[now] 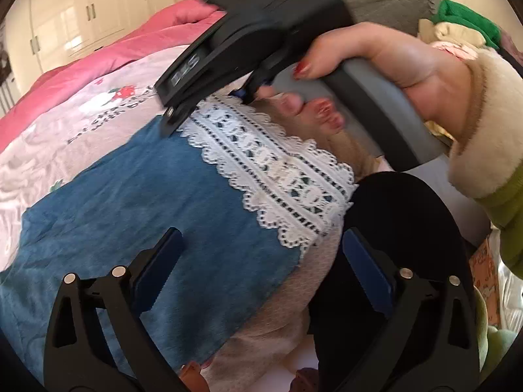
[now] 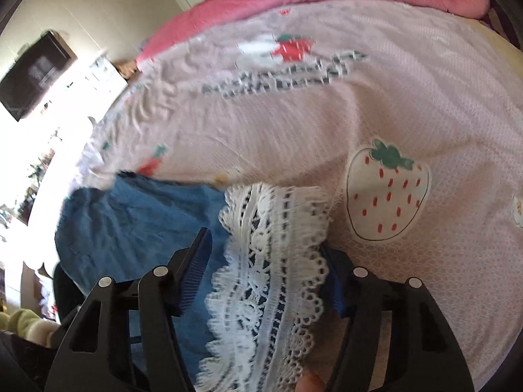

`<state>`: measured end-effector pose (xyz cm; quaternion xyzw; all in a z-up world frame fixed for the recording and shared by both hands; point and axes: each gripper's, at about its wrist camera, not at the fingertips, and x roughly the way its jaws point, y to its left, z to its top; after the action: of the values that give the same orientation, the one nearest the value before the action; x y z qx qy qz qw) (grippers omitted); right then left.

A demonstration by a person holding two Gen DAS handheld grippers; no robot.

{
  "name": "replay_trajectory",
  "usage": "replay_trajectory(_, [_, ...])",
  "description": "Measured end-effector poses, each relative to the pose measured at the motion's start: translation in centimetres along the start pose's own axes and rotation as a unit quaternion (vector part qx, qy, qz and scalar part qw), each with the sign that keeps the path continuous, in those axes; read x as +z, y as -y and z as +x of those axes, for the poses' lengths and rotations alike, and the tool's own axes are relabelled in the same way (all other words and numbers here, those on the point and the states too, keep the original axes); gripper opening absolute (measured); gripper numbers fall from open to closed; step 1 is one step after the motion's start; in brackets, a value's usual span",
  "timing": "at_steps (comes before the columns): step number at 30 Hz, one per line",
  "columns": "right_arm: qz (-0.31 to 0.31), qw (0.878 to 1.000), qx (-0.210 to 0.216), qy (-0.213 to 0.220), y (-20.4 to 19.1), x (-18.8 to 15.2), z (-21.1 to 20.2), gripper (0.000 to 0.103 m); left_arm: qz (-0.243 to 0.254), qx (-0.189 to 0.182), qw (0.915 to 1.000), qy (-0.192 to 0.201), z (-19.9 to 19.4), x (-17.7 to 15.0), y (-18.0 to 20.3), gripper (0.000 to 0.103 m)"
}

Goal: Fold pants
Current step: 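Lay the lace-trimmed leg over the denim with the right gripper, then grasp the lace trim with the left gripper and lift it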

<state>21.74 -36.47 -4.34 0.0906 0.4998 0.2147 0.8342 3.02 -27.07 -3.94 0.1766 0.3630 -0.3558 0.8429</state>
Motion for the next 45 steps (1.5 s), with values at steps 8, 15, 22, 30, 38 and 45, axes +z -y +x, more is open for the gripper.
replay_trajectory(8, [0.001, 0.999, -0.02, 0.025, 0.3, -0.4, -2.9, 0.07, 0.074, 0.022, 0.997, 0.004, 1.6, 0.1, 2.8, 0.068])
replay_trajectory(15, [0.006, 1.0, -0.01, 0.013, 0.6, -1.6, -3.7, 0.07, 0.118, 0.057, 0.9913, -0.006, 3.5, -0.1, 4.4, 0.049])
replay_trajectory(22, [0.024, 1.0, 0.002, 0.004, 0.4, -2.1, -3.6, 0.071, 0.016, -0.01, 0.9998, -0.005, 1.8, 1.0, -0.3, 0.009])
replay_trajectory(30, [0.054, 0.998, 0.03, -0.013, 0.7, -2.6, -4.4, 0.077, -0.048, -0.054, 0.997, 0.026, -1.4, 0.9, -3.7, 0.007])
replay_trajectory(38, [0.111, 0.99, 0.08, -0.038, 0.8, -1.1, -2.3, 0.026, -0.035, -0.05, 0.9975, 0.035, -1.7, -0.2, -2.8, 0.007])
replay_trajectory(45, [0.062, 0.996, 0.063, 0.014, -4.3, 0.9, -3.9, 0.011, -0.058, -0.045, 0.9955, 0.06, -4.2, -1.5, -3.6, 0.007])
